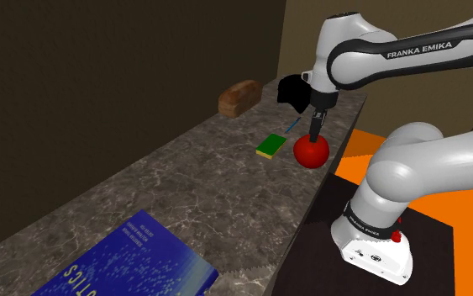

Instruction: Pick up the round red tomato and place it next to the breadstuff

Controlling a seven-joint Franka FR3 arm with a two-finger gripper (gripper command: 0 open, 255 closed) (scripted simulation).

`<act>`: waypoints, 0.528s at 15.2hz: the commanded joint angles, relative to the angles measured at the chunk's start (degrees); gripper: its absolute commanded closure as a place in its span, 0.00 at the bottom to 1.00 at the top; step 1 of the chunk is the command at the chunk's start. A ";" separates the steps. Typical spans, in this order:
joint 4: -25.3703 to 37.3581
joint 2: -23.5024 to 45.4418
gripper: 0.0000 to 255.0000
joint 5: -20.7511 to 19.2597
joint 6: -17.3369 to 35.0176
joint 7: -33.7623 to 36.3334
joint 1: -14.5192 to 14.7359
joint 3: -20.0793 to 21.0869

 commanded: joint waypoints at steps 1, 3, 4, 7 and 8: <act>0.00 0.00 0.00 0.00 0.00 0.00 0.00 0.00; 0.00 0.00 1.00 0.00 0.00 0.00 0.00 0.00; 0.00 0.00 1.00 0.00 0.00 0.00 0.00 0.00; 0.00 0.00 1.00 0.00 0.00 0.00 0.00 0.00; 0.00 0.00 1.00 0.00 0.00 0.00 0.00 0.00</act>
